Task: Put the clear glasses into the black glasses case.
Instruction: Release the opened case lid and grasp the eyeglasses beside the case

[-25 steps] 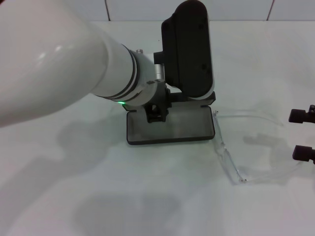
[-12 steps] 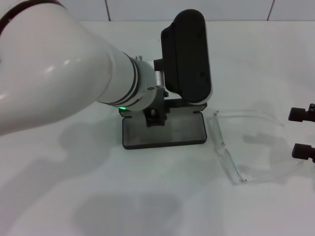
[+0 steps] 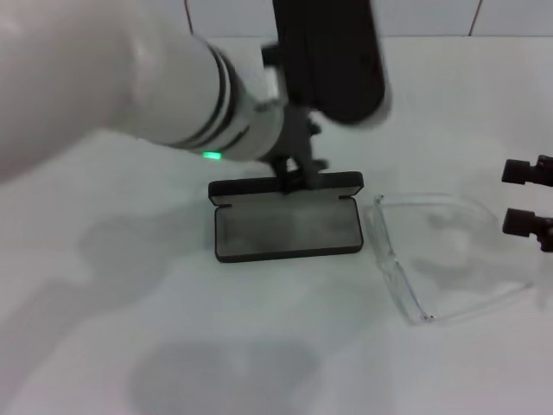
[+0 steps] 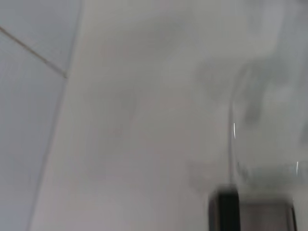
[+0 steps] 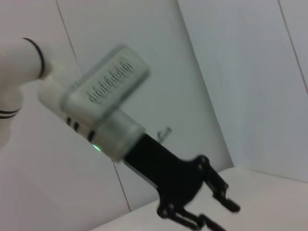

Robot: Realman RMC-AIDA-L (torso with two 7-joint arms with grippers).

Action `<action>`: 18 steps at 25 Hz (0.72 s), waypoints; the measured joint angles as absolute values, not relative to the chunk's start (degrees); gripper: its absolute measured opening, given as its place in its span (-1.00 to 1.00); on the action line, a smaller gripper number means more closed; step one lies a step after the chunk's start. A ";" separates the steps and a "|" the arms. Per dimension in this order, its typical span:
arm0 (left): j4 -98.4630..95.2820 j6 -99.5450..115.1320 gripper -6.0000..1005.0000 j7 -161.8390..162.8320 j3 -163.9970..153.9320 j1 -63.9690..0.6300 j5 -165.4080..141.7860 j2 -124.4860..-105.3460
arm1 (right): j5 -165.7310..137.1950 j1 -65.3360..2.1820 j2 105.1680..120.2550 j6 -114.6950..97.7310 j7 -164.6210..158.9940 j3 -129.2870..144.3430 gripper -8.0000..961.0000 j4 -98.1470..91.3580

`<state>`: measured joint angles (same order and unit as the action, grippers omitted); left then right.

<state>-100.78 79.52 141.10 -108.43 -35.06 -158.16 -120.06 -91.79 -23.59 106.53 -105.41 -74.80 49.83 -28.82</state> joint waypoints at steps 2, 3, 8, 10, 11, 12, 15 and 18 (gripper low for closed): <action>-104.28 79.72 -0.30 140.56 -104.86 -34.44 -153.79 -120.01 | -92.58 -24.08 106.63 -104.24 -79.16 50.22 0.75 -31.03; -105.86 79.73 -0.30 139.94 -102.47 -33.98 -150.45 -120.00 | -93.47 -24.26 106.71 -103.47 -81.47 50.33 0.75 -32.25; -108.79 79.68 -0.30 133.30 -87.53 -30.29 -131.93 -119.93 | -100.83 -25.71 108.47 -100.28 -94.27 50.40 0.75 -41.03; -108.08 79.91 -0.31 130.39 -81.32 -28.44 -122.95 -119.84 | -103.75 -25.88 109.73 -100.23 -100.45 50.42 0.72 -46.28; -107.20 80.39 -0.31 128.86 -78.31 -27.39 -118.16 -119.79 | -105.20 -25.93 110.28 -100.27 -103.05 50.42 0.71 -48.59; -105.52 81.69 -0.31 126.20 -74.83 -26.04 -110.64 -119.72 | -106.66 -26.00 110.99 -100.37 -105.68 50.44 0.69 -50.98; -99.79 86.08 -0.31 119.22 -68.47 -23.12 -95.81 -119.60 | -112.32 -26.27 113.78 -101.03 -114.78 50.46 0.65 -59.83; -93.26 90.87 -0.32 116.23 -64.97 -22.15 -89.44 -119.48 | -115.05 -27.79 115.25 -102.51 -122.33 51.61 0.61 -65.25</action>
<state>-93.26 90.87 116.23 -64.97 -22.15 -89.44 -119.48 -115.05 -27.79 115.25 -102.51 -122.33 51.61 -65.25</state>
